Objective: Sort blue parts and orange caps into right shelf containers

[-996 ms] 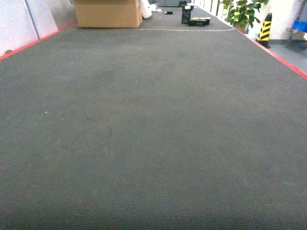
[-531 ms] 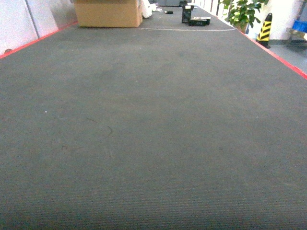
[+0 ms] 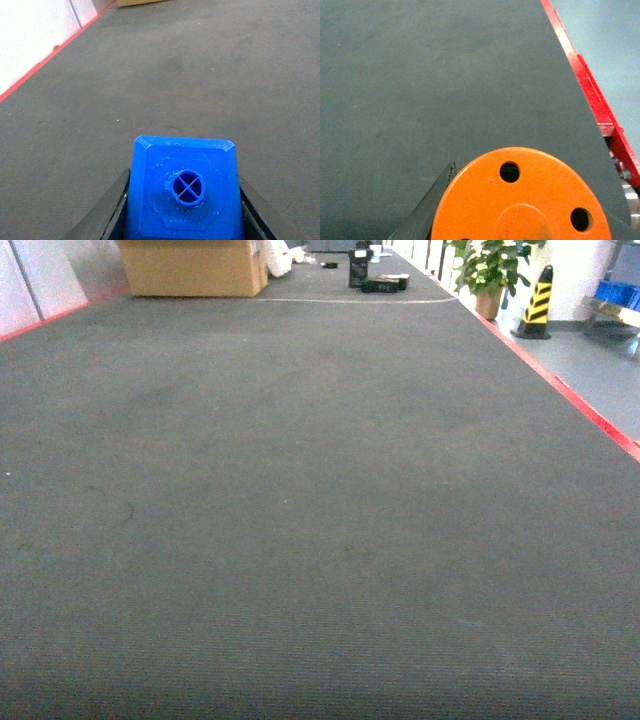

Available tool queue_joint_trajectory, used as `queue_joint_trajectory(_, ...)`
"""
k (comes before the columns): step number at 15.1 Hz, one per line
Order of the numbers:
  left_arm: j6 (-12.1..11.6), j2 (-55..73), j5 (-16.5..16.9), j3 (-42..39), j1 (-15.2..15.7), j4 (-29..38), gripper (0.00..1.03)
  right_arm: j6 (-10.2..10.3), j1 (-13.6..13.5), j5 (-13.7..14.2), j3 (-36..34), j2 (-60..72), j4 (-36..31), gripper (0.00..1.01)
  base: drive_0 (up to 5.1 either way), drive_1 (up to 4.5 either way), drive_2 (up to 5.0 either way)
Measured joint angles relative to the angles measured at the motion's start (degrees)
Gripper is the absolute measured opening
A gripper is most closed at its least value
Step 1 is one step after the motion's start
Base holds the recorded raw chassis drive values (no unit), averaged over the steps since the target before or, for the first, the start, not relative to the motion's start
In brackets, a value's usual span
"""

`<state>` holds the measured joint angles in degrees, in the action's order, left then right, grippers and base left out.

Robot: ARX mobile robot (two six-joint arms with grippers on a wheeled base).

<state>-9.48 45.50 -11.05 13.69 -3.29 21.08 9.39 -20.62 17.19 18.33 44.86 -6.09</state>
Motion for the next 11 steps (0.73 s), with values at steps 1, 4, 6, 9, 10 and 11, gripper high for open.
queue_joint_trajectory(1,0.0,0.0,0.0,0.0,0.0,0.0,0.45,0.0,0.0,0.0,0.0,0.0,-0.2,0.43,4.8,-2.63,-2.6)
queue_joint_trajectory(4,0.0,0.0,-0.1,0.0,0.0,0.0,0.45,0.0,0.0,0.0,0.0,0.0,-0.1,0.43,4.8,-2.63,-2.6)
queue_joint_trajectory(6,0.0,0.0,0.1,0.0,0.0,0.1,0.45,0.0,0.0,0.0,0.0,0.0,-0.1,0.43,4.8,-2.63,-2.6)
queue_joint_trajectory(9,0.0,0.0,0.0,0.0,0.0,0.0,0.45,0.0,0.0,0.0,0.0,0.0,-0.1,0.43,4.8,-2.63,-2.6)
queue_joint_trajectory(10,0.0,0.0,0.0,0.0,0.0,0.0,0.45,0.0,0.0,0.0,0.0,0.0,-0.1,0.43,4.8,-2.63,-2.6)
queue_joint_trajectory(11,0.0,0.0,0.1,0.0,0.0,0.0,0.45,0.0,0.0,0.0,0.0,0.0,-0.1,0.43,4.8,-2.63,-2.6)
